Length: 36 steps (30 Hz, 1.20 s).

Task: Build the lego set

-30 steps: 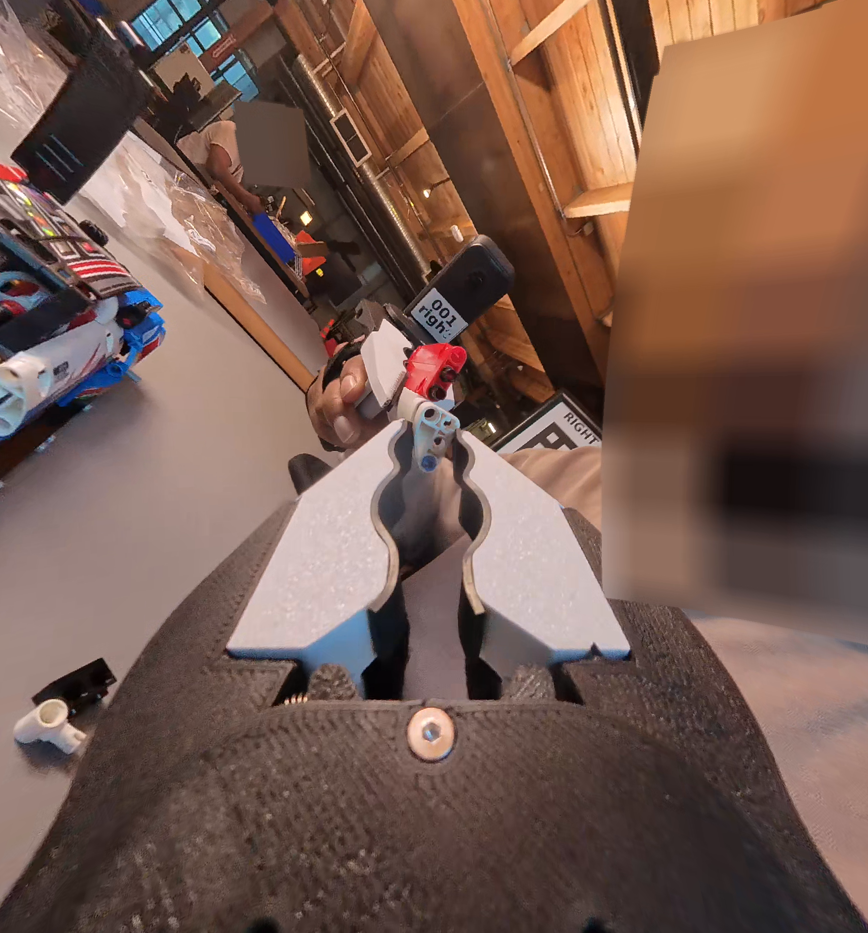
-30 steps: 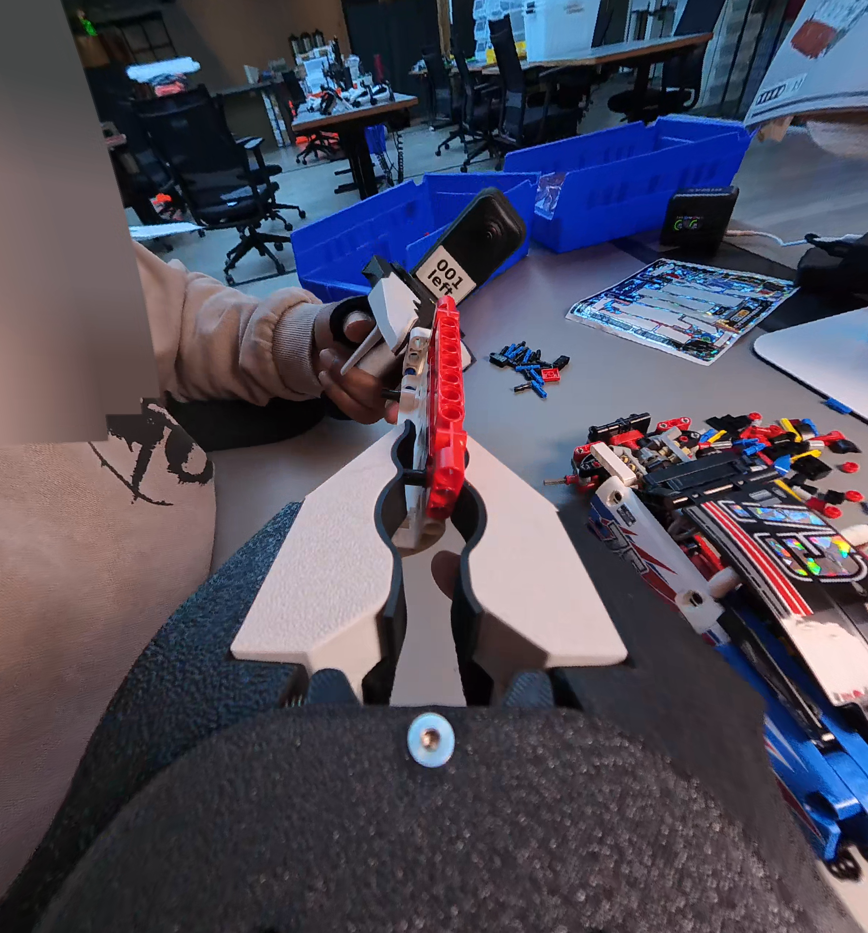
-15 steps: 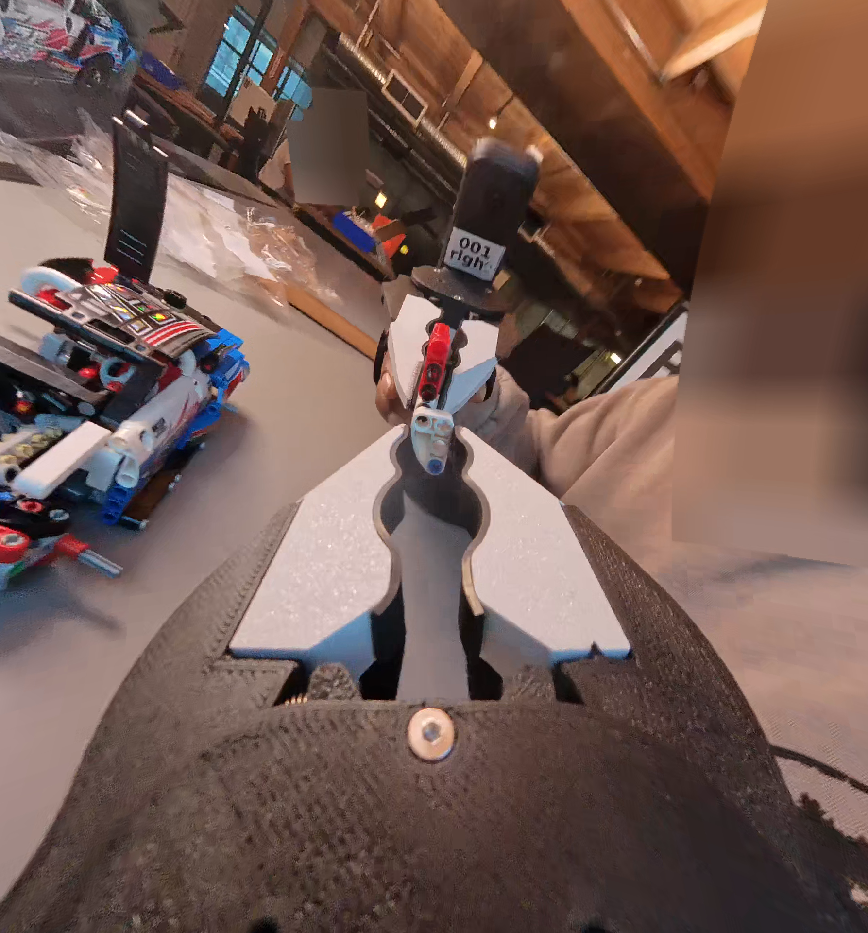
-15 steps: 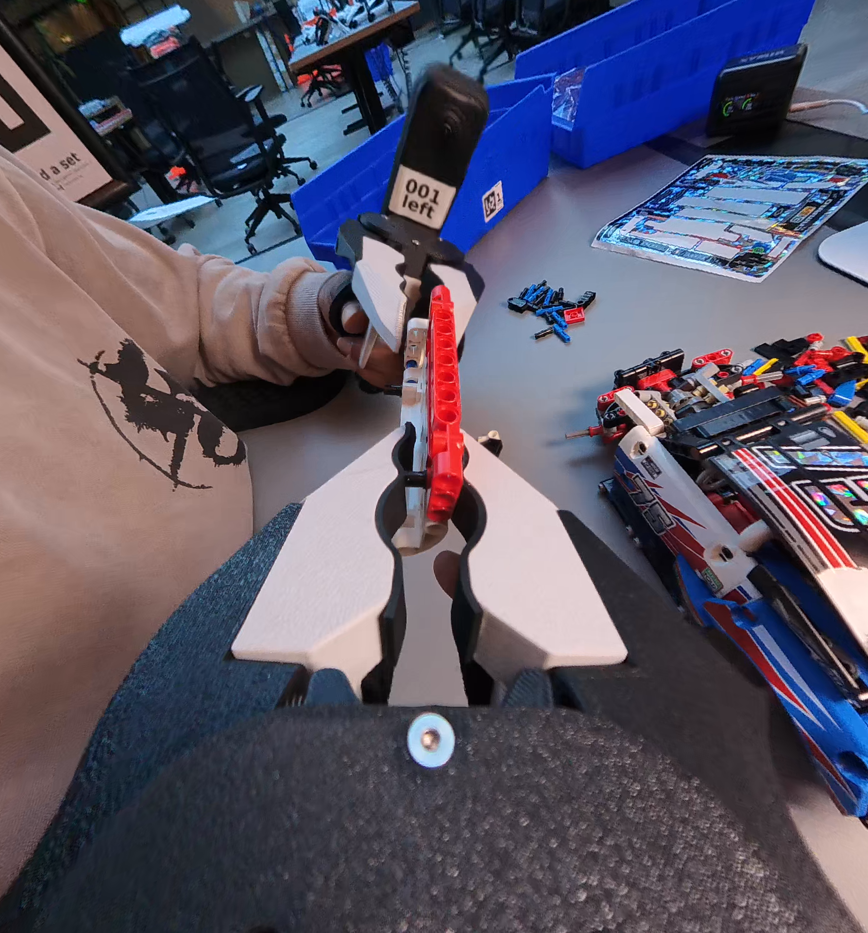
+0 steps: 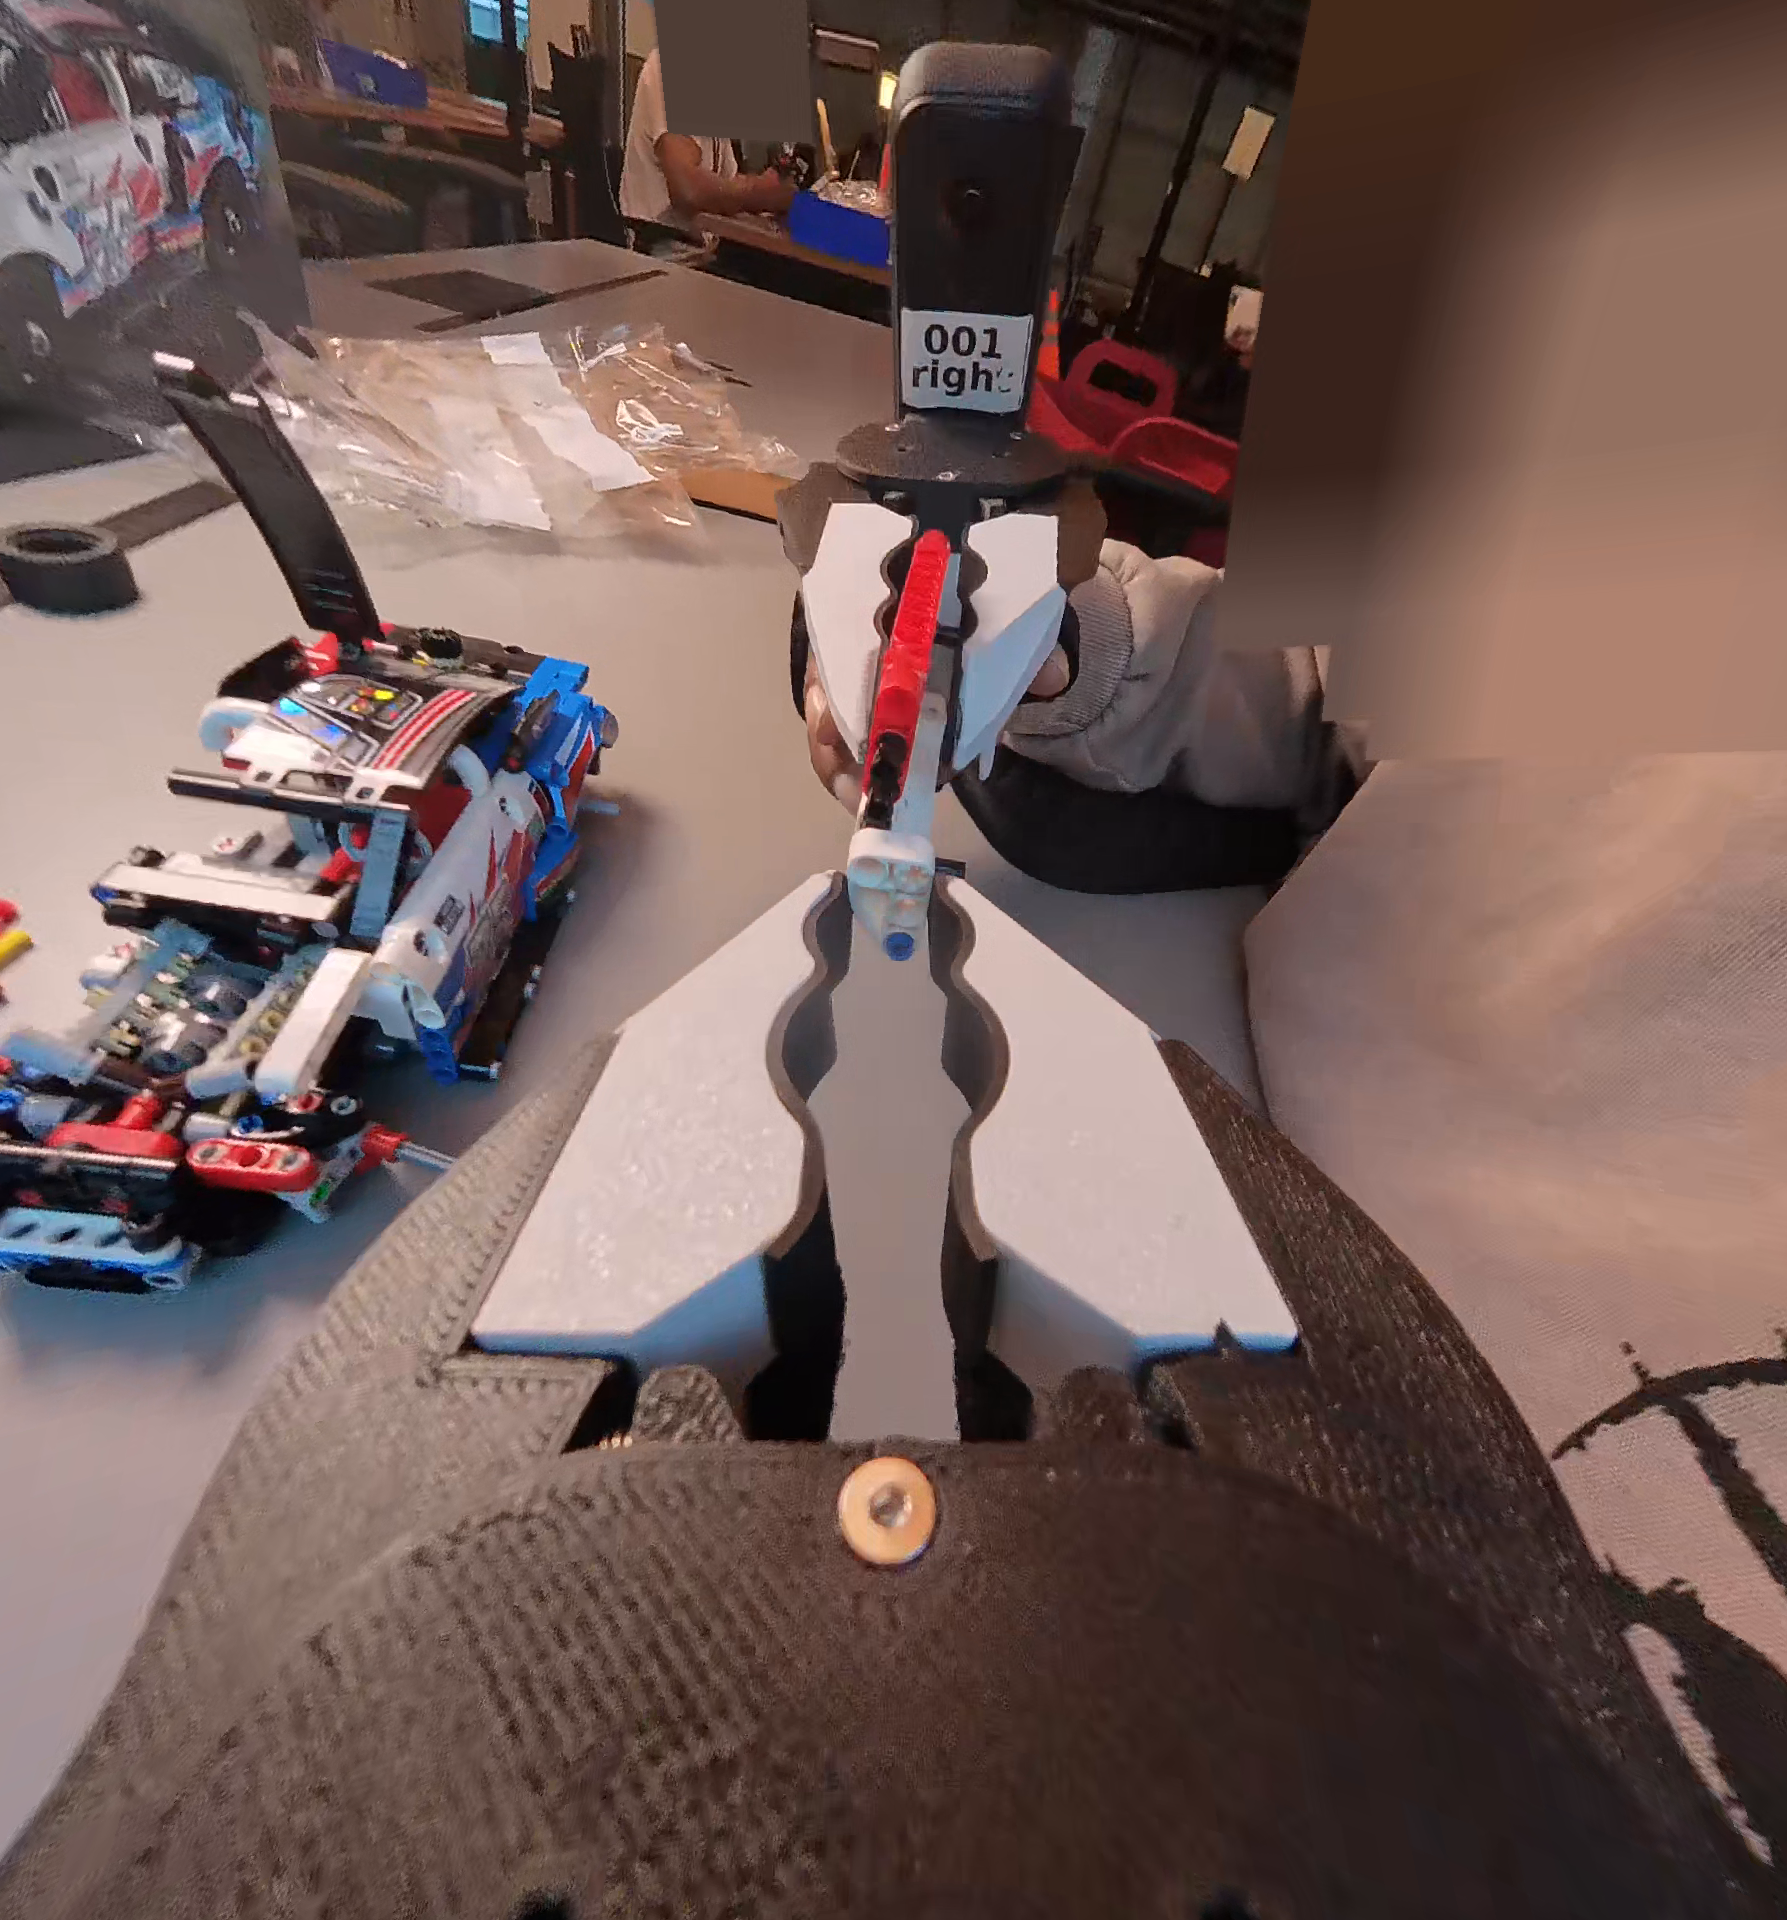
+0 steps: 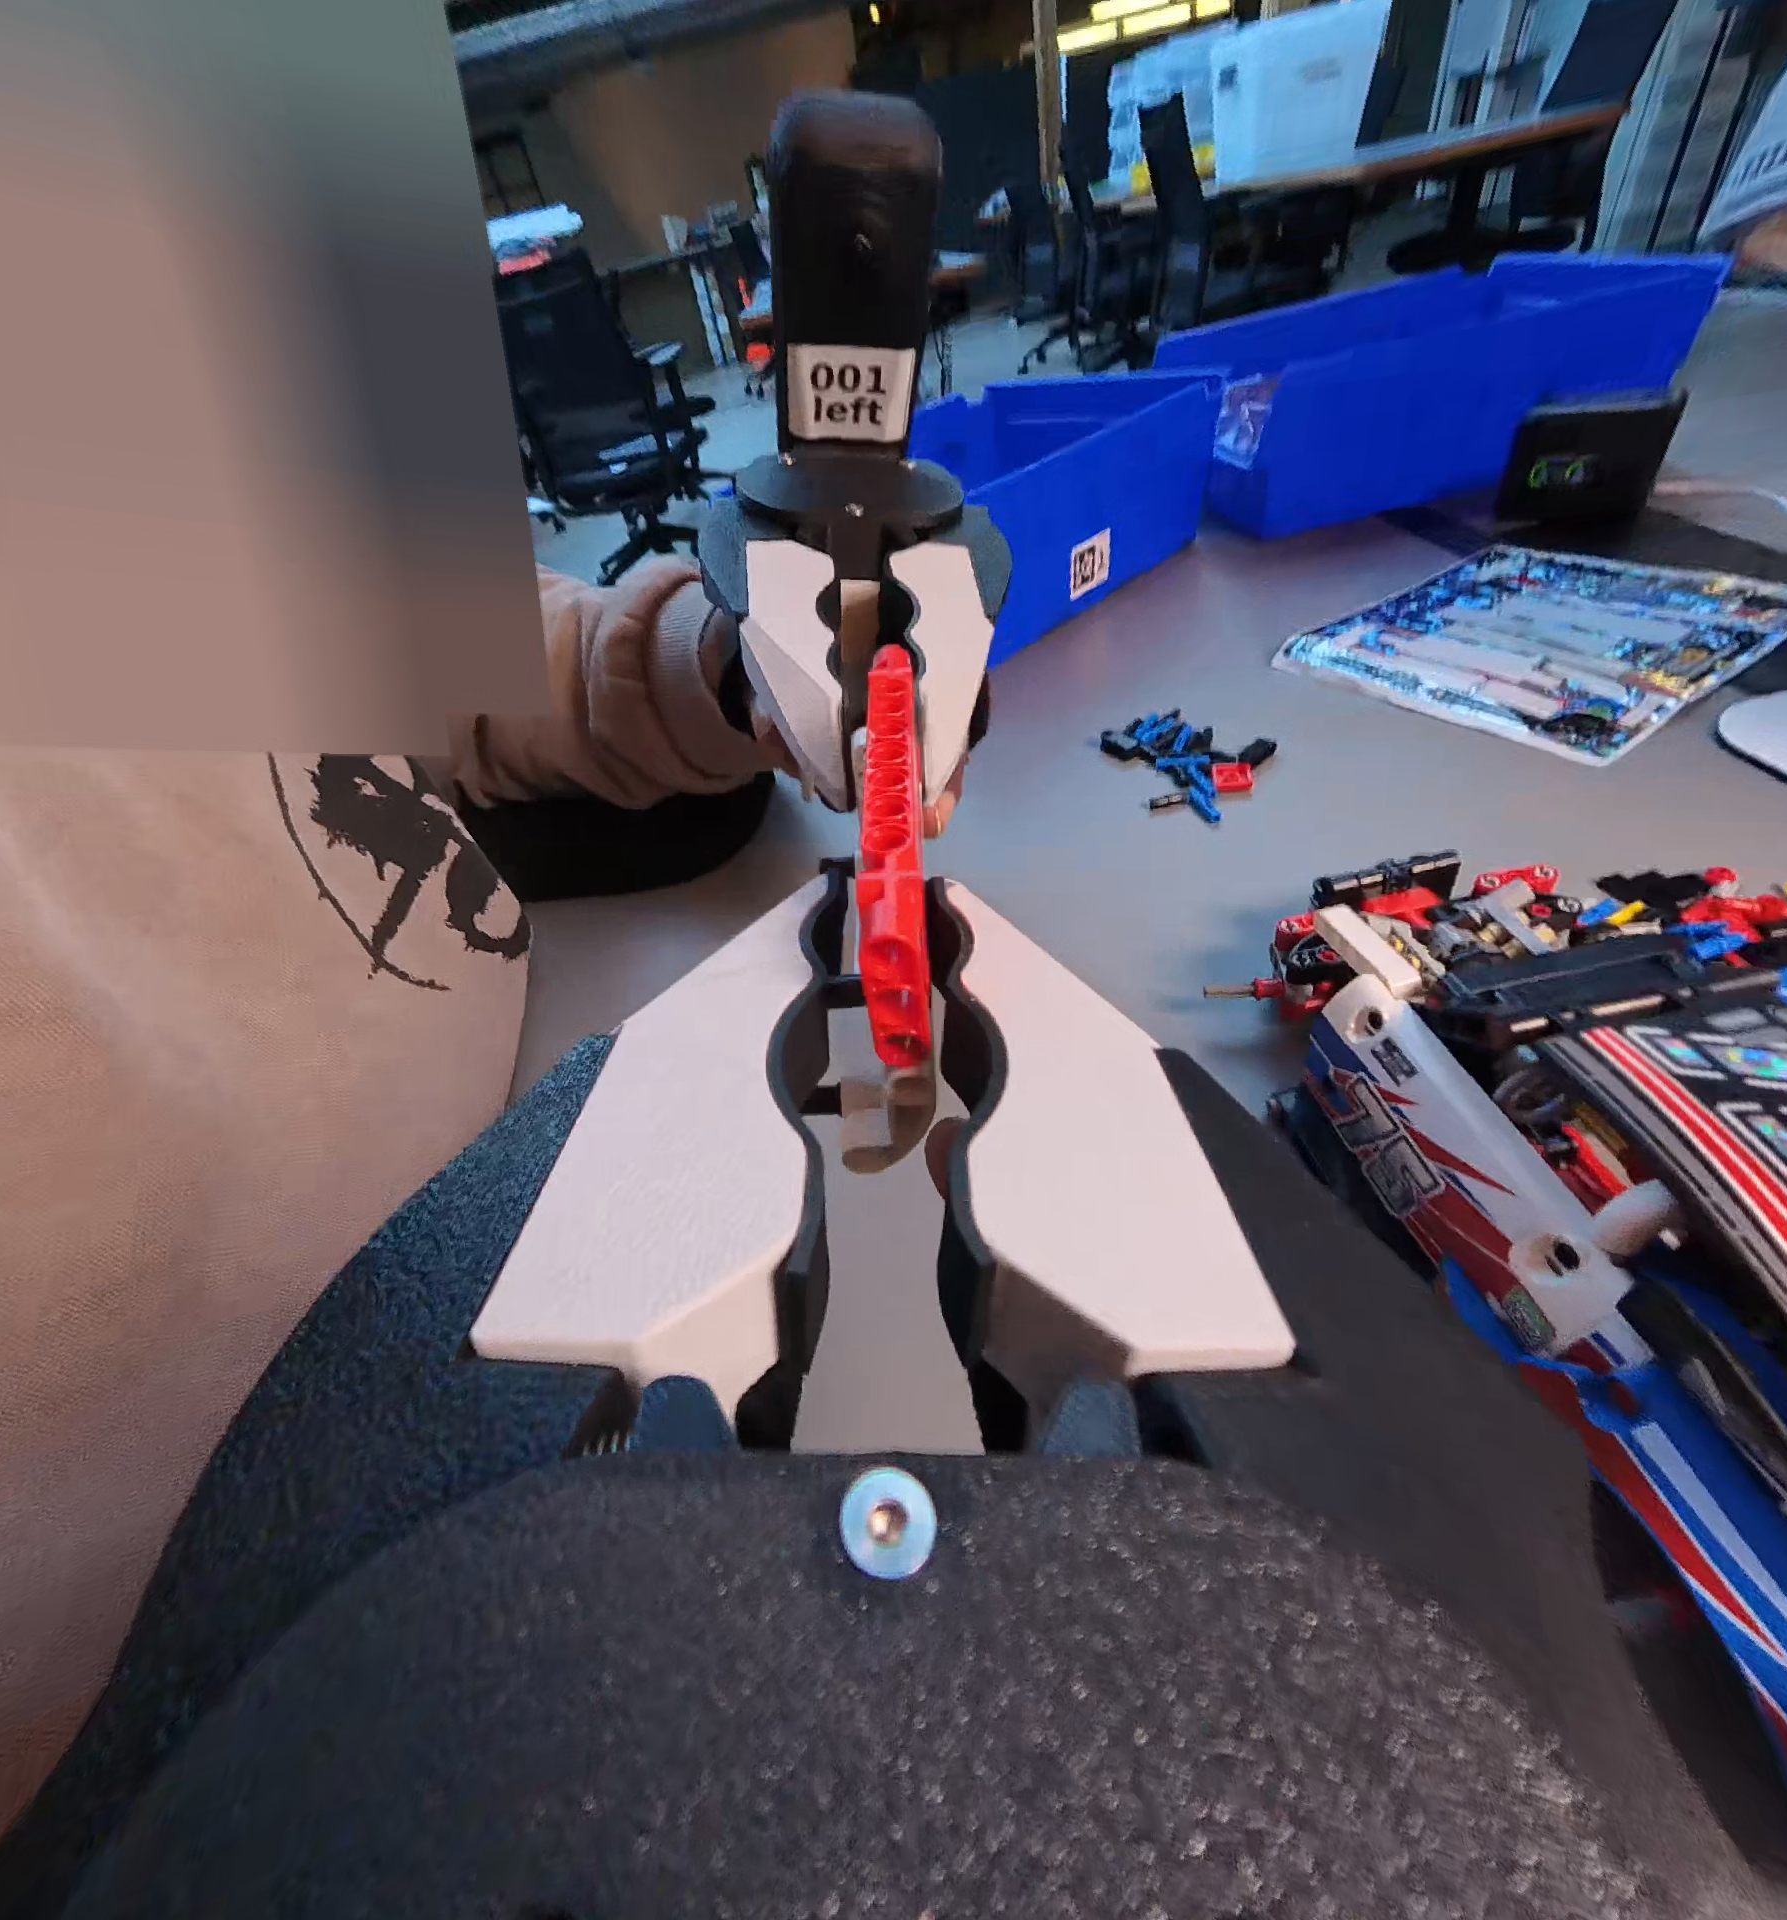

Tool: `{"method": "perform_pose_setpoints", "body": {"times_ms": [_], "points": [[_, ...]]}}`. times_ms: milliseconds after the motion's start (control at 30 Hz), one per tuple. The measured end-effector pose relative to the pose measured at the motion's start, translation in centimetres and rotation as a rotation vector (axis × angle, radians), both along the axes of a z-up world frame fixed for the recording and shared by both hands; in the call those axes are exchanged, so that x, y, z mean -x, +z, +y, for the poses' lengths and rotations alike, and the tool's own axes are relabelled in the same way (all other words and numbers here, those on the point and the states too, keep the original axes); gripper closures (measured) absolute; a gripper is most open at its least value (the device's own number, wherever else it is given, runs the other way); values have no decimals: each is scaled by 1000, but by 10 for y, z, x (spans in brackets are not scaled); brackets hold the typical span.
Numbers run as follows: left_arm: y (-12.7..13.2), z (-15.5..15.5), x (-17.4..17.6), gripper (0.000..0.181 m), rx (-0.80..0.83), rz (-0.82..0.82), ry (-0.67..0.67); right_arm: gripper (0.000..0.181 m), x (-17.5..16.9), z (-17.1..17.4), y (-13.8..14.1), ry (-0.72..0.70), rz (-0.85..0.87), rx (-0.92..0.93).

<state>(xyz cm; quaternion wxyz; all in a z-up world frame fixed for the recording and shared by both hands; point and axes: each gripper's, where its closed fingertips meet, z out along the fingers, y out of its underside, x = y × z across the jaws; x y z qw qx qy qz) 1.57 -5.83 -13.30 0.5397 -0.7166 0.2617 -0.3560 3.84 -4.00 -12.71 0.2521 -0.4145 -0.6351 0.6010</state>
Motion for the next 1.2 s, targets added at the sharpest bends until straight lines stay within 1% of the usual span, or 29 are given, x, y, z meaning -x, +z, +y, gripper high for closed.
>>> {"method": "perform_pose_setpoints", "body": {"times_ms": [100, 200, 300, 433, 633, 767, 933, 1033, 1100, 1200], "points": [[-3, -4, -5, 168, -139, 142, -9, 169, -3, -3, 11, 4, 167, -27], [-7, -8, -7, 168, -226, 218, -19, 170, -6, -9, 7, 3, 262, -221], [-3, -16, -11, 168, -317, 258, -44, 170, -10, -18, 10, 19, 330, -325], [-4, -25, -19, 167, -404, 345, -84, 170, -17, -28, 10, 55, 368, -448], [-1, -29, -20, 168, -443, 349, -108, 171, -18, -32, 9, 49, 378, -546], [-2, -30, -21, 168, -452, 349, -117, 171, -19, -33, 9, 48, 370, -545], [-13, -29, -19, 168, -432, 455, -126, 170, -16, -30, 0, 47, 309, -513], [-25, -30, -20, 168, -378, 527, -149, 171, -16, -30, -11, 76, 239, -455], [-31, -33, -21, 168, -320, 509, -175, 171, -15, -31, -16, 100, 186, -379], [-47, -38, -27, 168, -224, 504, -240, 171, -18, -34, -31, 154, 98, -298]]}}
